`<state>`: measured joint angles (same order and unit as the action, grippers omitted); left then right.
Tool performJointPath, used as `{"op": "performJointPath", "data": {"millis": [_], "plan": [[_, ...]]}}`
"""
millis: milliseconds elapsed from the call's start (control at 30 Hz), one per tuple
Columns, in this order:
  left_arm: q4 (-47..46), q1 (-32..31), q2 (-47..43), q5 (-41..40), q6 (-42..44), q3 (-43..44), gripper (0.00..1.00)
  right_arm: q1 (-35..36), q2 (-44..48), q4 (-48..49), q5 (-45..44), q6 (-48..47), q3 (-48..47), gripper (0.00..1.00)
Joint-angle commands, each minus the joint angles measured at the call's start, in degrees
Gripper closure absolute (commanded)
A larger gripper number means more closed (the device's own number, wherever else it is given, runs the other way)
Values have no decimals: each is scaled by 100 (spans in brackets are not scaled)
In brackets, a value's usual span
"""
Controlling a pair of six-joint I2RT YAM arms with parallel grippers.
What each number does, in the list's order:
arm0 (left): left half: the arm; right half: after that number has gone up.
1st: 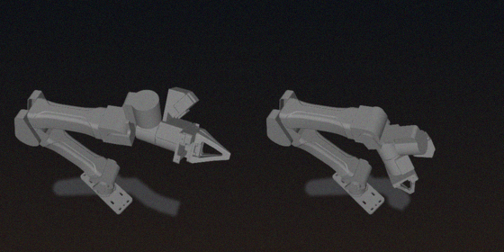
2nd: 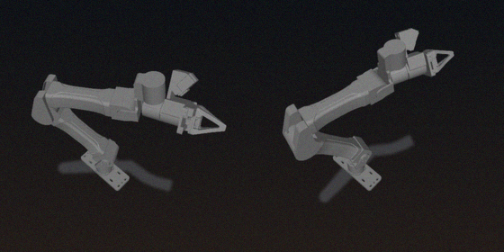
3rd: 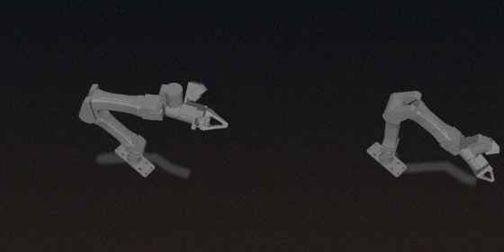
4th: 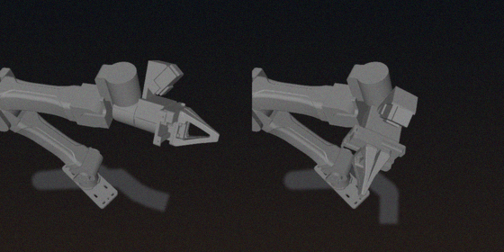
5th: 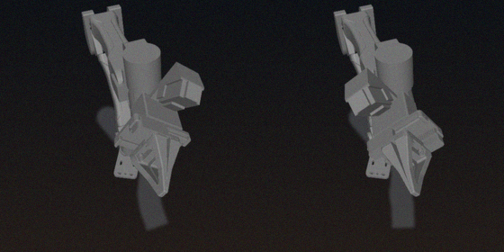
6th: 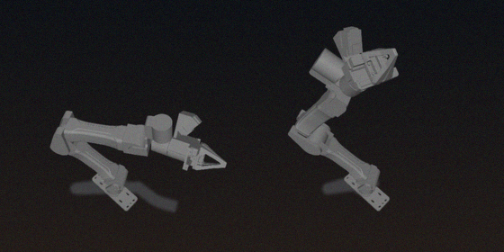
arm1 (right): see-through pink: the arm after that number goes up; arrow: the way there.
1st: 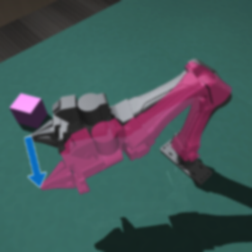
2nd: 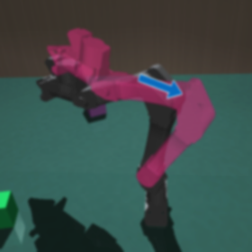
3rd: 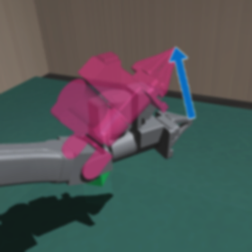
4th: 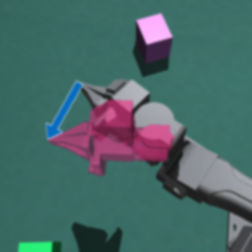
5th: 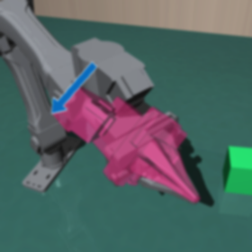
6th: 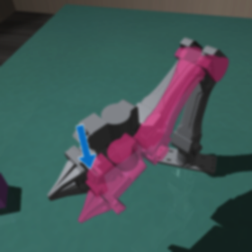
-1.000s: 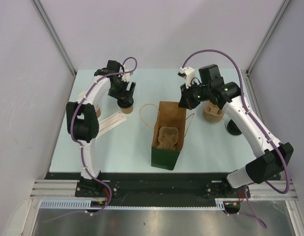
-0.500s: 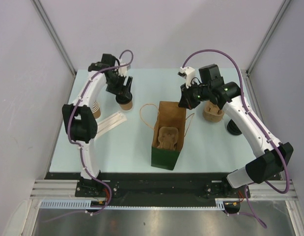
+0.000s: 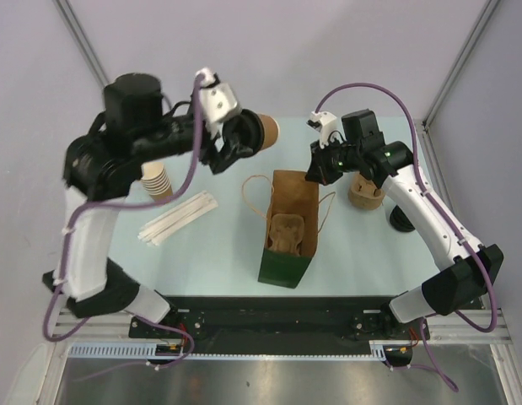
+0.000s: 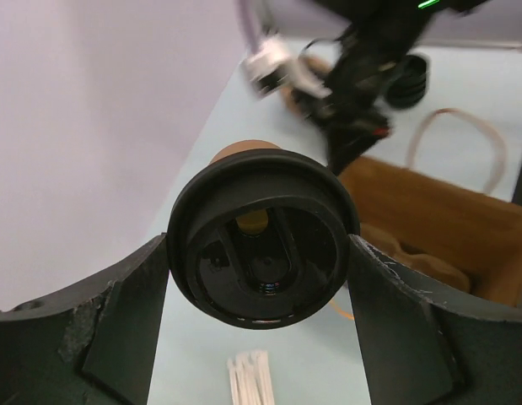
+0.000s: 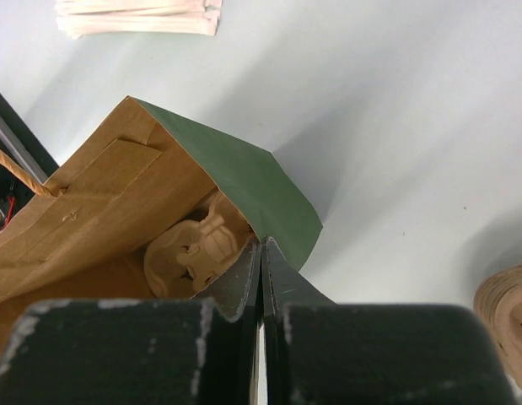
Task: Pack the takeout coffee
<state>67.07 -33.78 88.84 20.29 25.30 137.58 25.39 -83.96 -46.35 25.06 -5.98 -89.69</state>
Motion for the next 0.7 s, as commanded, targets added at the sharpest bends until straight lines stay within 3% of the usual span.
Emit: {"op": "performJointPath", "data": {"millis": [0,67,233,533,667], "plan": [[34,-1049,-288,-446,765,-179,77,27,223,407,-159,255,-5,100],[270,-1611,-262,-639,941,-187,77,63,249,442,-264,351,-5,100],[728,-2202,-60,-834,907,-380,80,168,345,442,-352,571,4,100],[729,-2467,362,-1185,784,-1295,82,238,583,451,-195,844,92,100],[405,-2467,345,-1387,775,-2161,83,265,688,390,-19,879,241,100]]}}
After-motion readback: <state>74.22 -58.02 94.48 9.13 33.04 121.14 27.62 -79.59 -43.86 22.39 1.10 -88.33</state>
